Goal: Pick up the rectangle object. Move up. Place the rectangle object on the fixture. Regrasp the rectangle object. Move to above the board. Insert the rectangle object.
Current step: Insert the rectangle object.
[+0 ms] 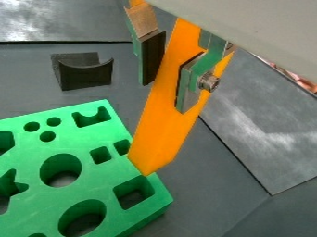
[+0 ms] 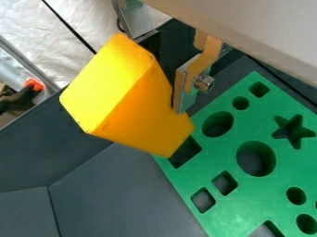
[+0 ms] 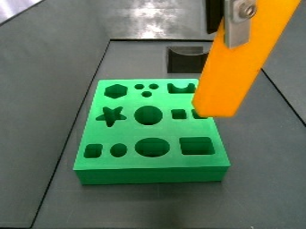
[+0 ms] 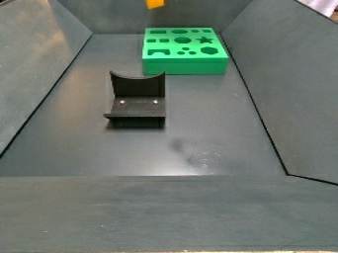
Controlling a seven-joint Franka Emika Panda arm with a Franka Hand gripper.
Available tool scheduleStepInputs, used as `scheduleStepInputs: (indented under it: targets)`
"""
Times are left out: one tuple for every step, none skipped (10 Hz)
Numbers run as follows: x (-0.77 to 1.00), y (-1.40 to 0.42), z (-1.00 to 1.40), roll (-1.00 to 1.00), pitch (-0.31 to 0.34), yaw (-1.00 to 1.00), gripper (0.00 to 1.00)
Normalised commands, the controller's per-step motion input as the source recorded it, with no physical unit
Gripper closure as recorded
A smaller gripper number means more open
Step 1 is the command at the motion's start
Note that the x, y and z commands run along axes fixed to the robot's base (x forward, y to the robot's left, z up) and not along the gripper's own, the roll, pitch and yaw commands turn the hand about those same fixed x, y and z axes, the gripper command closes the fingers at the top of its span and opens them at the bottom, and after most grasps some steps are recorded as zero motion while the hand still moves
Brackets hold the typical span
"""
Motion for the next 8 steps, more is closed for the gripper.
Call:
scheduleStepInputs:
  targets:
    - [0.00,0.00,0.00,0.33,-0.463,-0.13,1.00]
    - [0.00,-0.07,-0.06,0.30,-0.447,-0.18,1.00]
    - [0.12,-0.18,-0.17,0.29,-0.389,-0.19,1.00]
    - [0.06,0.00,0.05,0.04,0.037,0.00,1.00]
    - [0.03,-0.02,-0.37,0.16,-0.041,0.00,1.00]
    - [0.02,0.00,-0.70,0.20,-0.151,0.00,1.00]
    - [0.07,0.00,-0.79,0.17,-0.126,0.00,1.00]
    - [0.20,-0.01,-0.81,0.15,-0.067,0.00,1.00]
